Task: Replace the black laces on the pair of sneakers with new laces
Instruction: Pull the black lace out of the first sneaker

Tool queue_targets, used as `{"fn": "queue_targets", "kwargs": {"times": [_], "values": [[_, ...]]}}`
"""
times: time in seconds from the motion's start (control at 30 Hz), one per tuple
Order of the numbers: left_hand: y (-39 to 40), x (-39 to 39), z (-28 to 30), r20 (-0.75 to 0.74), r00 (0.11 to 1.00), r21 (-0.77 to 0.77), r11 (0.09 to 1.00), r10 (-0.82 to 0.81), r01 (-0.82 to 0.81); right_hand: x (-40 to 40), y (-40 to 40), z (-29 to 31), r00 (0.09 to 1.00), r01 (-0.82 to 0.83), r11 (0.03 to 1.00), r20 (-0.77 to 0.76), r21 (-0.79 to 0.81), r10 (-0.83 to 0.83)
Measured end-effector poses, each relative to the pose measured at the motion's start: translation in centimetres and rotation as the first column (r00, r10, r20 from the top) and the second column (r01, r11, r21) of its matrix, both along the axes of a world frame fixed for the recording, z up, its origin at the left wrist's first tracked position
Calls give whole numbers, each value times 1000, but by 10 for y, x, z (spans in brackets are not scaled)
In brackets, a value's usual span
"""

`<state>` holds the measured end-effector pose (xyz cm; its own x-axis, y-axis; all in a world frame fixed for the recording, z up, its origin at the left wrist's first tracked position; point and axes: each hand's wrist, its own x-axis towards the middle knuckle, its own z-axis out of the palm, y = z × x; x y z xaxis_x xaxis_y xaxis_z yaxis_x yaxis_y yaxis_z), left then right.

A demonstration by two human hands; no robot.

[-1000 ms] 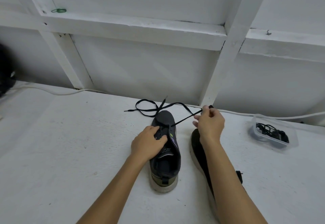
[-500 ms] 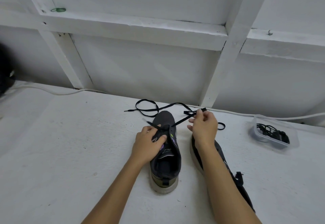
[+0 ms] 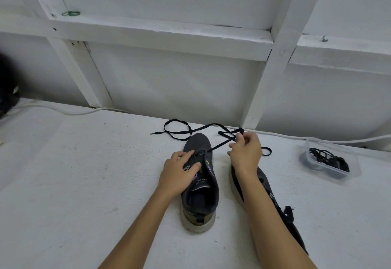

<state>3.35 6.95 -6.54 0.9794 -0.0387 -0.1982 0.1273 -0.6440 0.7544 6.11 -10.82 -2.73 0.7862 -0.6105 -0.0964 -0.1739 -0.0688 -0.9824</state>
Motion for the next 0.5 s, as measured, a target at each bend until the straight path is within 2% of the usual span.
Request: {"fn": "queue_targets", "kwargs": {"times": [0.07,0.13,0.2,0.27,0.37,0.5], "values": [[-1,0,0,1,1000,0,1000,3,-3,-5,0,-2,1000,-8,1000,5,-1,8],[-2,0,1,3,1000,8,1000,3,-3,-12,4,-10,985,-170,982,-55,-87,165],[-2,0,0,6,1000,24,1000,1,-2,-16,10,-13,917,-387,909,-167,-152,363],[-1,1,0,9,1000,35,999,-3,2,-19,14,-11,830,-550,800,-263,-240,492],[-2,1,1,2,1000,42,999,-7,7,-15,16,-9,828,-561,714,-305,-418,471],[-2,2,2,-8,1000,43,999,-13,13,-8,21,-9,825,-563,684,-364,-464,432]]}}
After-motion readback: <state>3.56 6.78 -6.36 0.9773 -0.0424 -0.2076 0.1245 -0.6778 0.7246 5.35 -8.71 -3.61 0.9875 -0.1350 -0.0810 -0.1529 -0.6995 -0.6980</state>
